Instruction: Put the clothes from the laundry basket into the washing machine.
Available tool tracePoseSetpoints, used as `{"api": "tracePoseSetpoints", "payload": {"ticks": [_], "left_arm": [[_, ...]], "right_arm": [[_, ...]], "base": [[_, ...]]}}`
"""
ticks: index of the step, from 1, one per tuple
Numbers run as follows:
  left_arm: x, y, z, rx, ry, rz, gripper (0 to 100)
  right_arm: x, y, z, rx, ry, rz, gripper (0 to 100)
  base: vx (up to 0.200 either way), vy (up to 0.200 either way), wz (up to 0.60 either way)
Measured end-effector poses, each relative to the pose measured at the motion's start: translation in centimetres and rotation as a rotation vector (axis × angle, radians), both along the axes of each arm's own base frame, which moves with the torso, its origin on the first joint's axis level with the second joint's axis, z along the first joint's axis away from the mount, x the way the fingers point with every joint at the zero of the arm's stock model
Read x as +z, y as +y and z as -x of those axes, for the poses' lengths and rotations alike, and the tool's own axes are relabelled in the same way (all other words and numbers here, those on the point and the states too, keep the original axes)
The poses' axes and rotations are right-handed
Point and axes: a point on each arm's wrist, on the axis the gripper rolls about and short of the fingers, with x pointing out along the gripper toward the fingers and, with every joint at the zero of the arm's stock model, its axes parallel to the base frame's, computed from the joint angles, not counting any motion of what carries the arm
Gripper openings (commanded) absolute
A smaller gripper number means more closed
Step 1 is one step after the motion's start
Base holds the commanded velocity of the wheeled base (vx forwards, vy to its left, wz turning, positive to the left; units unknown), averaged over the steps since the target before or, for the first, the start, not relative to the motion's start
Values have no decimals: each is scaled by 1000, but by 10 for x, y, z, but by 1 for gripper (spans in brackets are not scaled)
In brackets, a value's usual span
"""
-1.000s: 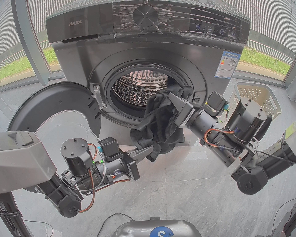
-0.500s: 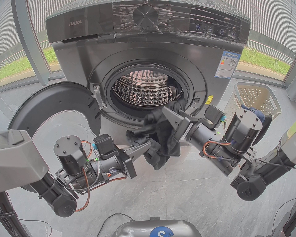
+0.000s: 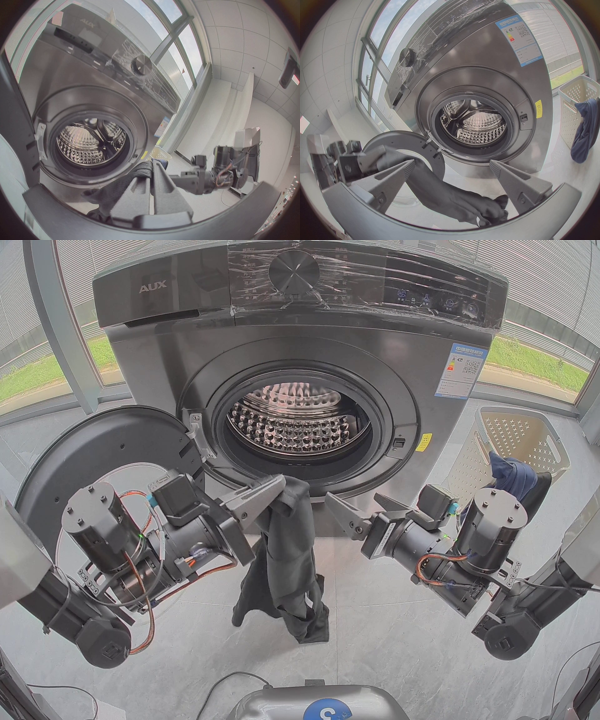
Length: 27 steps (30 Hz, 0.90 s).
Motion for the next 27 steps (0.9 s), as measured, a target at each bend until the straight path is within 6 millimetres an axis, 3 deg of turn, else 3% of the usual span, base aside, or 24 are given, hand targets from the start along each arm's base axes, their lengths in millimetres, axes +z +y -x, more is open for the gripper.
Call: {"api": "tracePoseSetpoints", "payload": {"ticks": [12,27], "left_arm": [[28,-1,-10,111,-85,87,0],[51,-3,-11,121,-157,142,0]], "right_arm": [[-24,1,2,3,-34,116,100],[-66,18,-20,11,-25,215,100]], "base": [[0,0,0],[0,0,0]]}}
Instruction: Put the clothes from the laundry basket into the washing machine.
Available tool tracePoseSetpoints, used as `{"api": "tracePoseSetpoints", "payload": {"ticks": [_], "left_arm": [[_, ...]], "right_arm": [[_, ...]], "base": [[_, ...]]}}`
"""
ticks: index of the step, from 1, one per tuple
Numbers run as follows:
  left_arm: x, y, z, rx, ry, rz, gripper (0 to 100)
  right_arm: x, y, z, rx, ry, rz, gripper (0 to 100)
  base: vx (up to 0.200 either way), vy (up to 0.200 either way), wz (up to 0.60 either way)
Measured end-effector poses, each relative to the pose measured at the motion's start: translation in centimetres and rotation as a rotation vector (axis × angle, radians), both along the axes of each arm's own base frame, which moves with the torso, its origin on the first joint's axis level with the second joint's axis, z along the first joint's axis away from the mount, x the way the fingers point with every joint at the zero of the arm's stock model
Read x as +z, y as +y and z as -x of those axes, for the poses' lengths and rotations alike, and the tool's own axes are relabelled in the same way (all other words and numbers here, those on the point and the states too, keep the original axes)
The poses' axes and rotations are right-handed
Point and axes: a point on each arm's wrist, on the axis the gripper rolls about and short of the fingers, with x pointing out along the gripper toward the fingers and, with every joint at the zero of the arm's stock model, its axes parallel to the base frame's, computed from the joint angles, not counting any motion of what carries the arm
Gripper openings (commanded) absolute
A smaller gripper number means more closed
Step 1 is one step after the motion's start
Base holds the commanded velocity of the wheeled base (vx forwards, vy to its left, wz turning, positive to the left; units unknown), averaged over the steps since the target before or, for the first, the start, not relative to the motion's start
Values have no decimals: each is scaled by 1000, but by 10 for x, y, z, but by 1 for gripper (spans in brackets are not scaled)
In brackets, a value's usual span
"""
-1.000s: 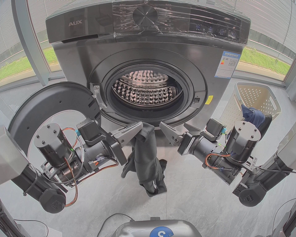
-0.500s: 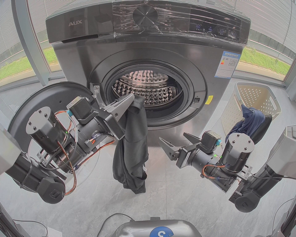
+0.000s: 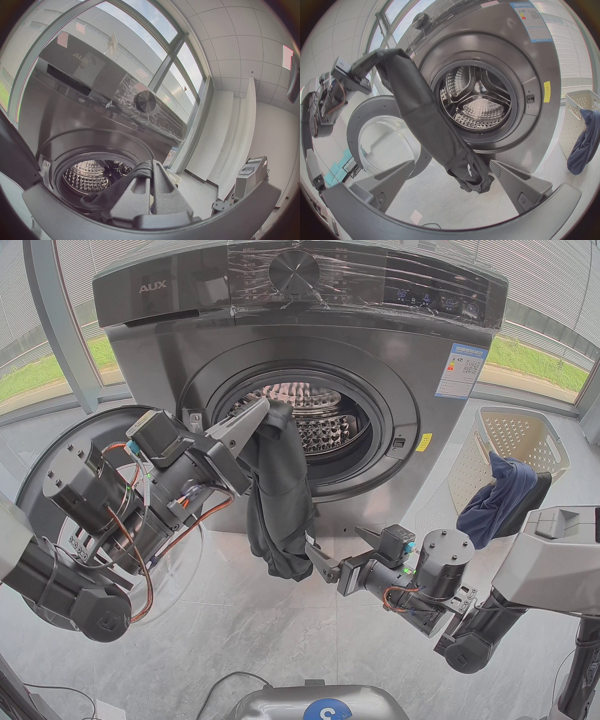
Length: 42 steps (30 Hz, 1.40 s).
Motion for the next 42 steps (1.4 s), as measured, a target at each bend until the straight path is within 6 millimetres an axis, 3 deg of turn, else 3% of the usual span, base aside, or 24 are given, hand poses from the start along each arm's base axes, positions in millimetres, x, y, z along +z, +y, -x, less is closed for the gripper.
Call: {"api": "tracePoseSetpoints", "payload": {"ticks": [20,29,42], "left_arm": [[23,2,6,3,-69,47,0],[23,2,8,-3,-71,49,0],[26,3,11,-8,-77,53,0]], "right_arm": [[-62,14,-60,16,0,82,100],[-92,19,-73,28,20,108,100],[-116,36,-96,37,-24,100,100]], "base": [[0,0,0],[0,0,0],[0,0,0]]}}
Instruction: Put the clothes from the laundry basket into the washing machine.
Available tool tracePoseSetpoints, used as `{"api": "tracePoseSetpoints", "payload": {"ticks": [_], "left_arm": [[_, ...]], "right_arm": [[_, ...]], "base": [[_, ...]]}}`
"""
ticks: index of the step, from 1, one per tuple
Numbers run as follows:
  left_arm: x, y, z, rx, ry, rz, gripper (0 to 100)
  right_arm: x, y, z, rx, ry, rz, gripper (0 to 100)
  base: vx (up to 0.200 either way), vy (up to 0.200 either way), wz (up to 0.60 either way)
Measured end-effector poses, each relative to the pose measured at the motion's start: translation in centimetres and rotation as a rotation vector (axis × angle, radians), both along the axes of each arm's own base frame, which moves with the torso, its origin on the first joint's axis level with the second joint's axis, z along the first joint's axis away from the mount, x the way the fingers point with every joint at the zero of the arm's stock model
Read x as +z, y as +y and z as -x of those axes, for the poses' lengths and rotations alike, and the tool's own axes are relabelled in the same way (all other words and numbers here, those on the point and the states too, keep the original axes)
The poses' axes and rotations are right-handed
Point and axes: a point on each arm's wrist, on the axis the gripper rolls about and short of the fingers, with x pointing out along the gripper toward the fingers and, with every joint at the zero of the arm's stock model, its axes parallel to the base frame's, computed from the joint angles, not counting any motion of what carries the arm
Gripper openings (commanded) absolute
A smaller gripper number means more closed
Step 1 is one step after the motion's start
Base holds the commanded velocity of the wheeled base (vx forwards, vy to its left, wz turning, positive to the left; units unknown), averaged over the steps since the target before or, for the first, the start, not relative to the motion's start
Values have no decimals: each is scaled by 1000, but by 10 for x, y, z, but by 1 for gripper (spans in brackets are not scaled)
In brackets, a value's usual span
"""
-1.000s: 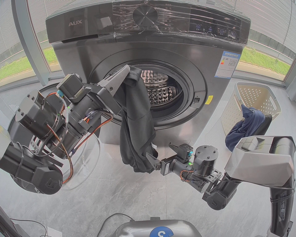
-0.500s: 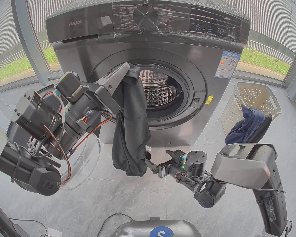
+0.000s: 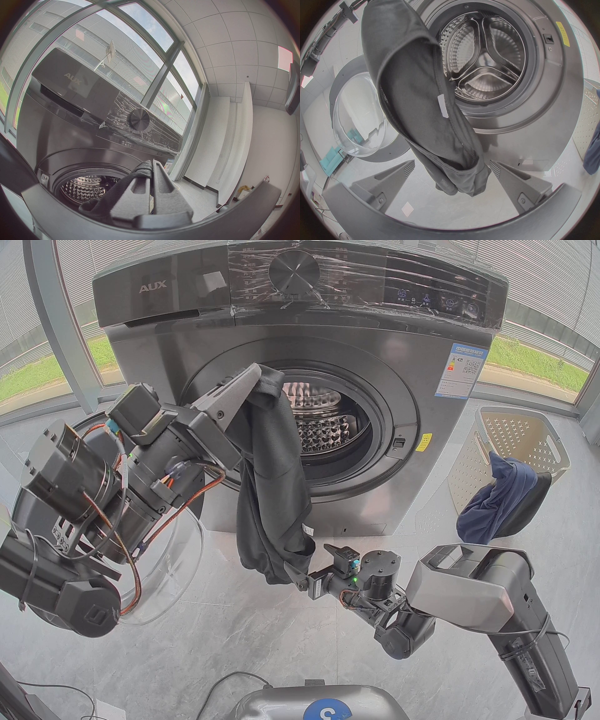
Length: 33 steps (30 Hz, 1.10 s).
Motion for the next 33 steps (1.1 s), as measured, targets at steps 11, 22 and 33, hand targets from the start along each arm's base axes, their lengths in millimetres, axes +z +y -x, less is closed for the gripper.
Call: {"api": "tracePoseSetpoints", "payload": {"ticks": [11,22,33], "left_arm": [[1,0,2,-4,-2,2,0],[-2,3,1,6,10,-5,0],[-12,19,-13,75,41,-24,0]], "right_arm": [[-4,9,-27,-21,-68,-32,0],[4,-9,-24,-55,-58,-28,0],[89,-72,4,-161,-64,-45,0]], "base": [[0,0,0],[0,0,0],[0,0,0]]}}
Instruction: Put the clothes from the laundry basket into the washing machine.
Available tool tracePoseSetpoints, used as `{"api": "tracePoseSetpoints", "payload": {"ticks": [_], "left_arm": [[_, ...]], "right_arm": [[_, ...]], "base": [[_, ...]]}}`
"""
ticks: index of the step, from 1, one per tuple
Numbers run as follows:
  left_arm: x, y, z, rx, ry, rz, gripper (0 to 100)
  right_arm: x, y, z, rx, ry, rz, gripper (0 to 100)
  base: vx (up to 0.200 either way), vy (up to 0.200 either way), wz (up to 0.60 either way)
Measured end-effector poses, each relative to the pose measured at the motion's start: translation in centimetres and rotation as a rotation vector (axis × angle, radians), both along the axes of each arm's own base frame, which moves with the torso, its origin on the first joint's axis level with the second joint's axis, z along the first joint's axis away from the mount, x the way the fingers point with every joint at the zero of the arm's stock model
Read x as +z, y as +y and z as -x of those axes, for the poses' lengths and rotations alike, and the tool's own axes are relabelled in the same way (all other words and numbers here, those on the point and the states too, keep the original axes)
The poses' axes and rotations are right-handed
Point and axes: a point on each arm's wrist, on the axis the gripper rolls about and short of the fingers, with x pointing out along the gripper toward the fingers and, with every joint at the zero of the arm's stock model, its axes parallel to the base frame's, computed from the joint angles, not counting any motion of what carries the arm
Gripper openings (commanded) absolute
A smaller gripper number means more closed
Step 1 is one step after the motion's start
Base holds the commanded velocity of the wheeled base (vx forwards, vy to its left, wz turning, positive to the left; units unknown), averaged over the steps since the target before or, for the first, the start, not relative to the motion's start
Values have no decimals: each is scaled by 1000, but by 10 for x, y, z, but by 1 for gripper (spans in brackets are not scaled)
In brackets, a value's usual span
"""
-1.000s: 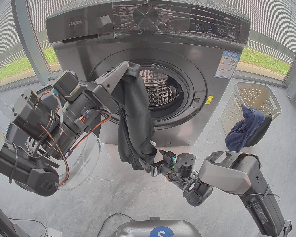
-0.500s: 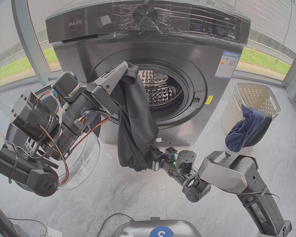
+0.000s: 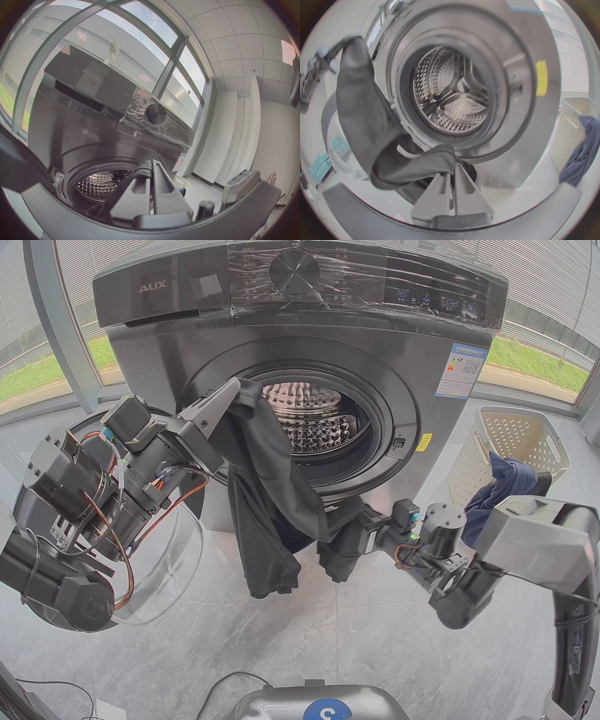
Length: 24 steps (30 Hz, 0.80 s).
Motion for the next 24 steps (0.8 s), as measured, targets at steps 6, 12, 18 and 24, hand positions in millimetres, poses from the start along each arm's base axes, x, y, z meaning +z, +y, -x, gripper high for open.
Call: {"api": "tracePoseSetpoints", "payload": {"ticks": [6,12,18,24], "left_arm": [[-12,7,-4,28,40,-22,0],[-29,10,-5,42,96,-57,0],[-46,14,-9,59,152,-88,0],[-76,17,-8,62,233,-177,0]], "right_arm": [[53,-42,17,-98,-57,-68,0],[92,-64,31,-171,-123,-168,0],[119,-70,36,-180,-226,-226,0],[138,-65,40,-156,-291,-264,0]], "base": [[0,0,0],[0,0,0],[0,0,0],[0,0,0]]}}
